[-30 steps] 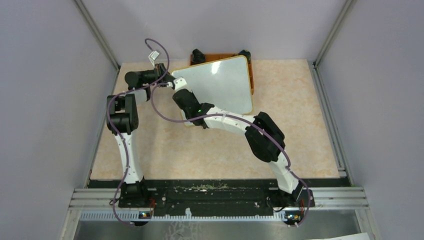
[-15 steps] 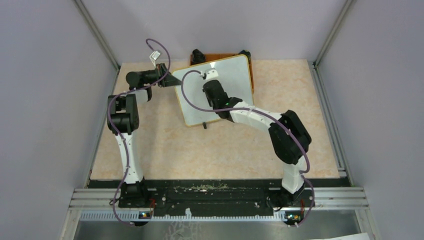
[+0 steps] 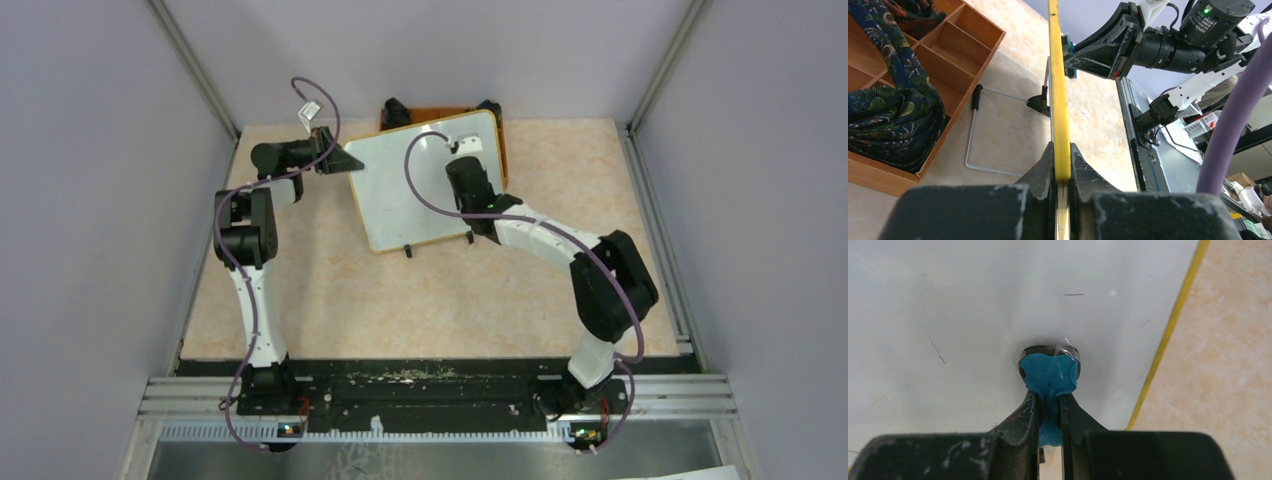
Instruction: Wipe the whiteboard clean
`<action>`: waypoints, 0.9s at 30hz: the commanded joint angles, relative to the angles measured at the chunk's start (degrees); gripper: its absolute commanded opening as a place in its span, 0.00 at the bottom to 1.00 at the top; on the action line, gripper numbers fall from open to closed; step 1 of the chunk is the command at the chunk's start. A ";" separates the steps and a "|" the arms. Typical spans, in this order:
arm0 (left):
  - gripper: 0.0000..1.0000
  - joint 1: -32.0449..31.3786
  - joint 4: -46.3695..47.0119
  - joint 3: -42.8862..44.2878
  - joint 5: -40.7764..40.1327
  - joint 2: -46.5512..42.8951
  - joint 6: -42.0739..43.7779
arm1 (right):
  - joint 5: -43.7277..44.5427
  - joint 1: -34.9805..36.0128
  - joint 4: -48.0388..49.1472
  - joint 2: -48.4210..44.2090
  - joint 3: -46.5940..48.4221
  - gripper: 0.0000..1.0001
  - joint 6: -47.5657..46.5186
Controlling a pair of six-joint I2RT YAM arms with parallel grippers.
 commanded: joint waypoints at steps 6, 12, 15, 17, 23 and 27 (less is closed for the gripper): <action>0.12 -0.14 13.29 1.34 16.99 -1.63 -3.90 | 1.05 -0.77 -2.66 -11.00 -2.16 0.00 2.63; 0.32 -0.18 13.31 1.95 16.99 -2.14 -4.57 | 0.24 -0.70 -3.37 -12.73 -3.70 0.00 3.36; 0.36 -0.19 13.32 1.87 17.03 -2.46 -4.57 | 0.13 -0.73 -3.34 -12.96 -4.17 0.00 3.46; 0.38 -0.15 13.30 1.95 17.03 -2.80 -4.68 | -0.12 -0.74 -3.43 -12.97 -4.26 0.00 3.61; 0.45 0.05 13.29 3.55 17.03 -3.30 -5.83 | -0.61 -0.50 -3.11 -13.21 -4.86 0.00 3.90; 0.53 0.40 13.29 5.06 17.02 -3.38 -6.90 | -0.60 -0.31 -3.23 -13.71 -5.14 0.00 3.90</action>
